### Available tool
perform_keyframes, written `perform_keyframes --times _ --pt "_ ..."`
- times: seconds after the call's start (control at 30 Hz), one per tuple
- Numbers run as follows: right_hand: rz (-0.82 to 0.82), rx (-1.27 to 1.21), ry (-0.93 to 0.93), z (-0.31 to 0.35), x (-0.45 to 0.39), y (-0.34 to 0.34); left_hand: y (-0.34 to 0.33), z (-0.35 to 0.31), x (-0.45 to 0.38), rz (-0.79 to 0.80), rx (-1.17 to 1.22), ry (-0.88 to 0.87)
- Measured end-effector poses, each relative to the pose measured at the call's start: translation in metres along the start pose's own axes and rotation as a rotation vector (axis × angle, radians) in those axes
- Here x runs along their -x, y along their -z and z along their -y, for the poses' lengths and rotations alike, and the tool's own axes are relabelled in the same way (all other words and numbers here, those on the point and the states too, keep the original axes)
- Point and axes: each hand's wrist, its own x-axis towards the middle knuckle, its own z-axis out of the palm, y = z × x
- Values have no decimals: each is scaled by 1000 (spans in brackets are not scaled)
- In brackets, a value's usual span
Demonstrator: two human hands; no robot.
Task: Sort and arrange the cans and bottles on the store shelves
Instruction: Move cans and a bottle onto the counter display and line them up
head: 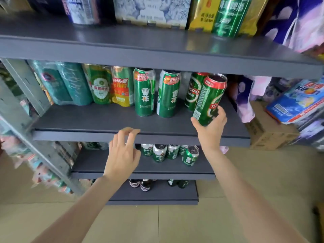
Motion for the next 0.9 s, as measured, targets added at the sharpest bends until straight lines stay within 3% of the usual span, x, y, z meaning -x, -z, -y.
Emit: perform_keyframes --times 0.17,0.33,0.57,0.7,0.8,0.9 --pt "49 -23 -141 -11 -40 -8 1 -5 -22 14 34 50" --pt "51 84 -130 -14 -38 -15 2 -10 -20 61 65 123" --pt "275 233 -185 37 -9 5 57 -50 -20 17 93 92" --pt "327 88 -31 94 20 62 94 -90 -55 -49 88 -21" --pt "167 -99 239 140 6 100 117 -106 -91 -119 102 -101" --pt "104 -79 412 182 -44 106 130 -113 -126 -152 41 -104"
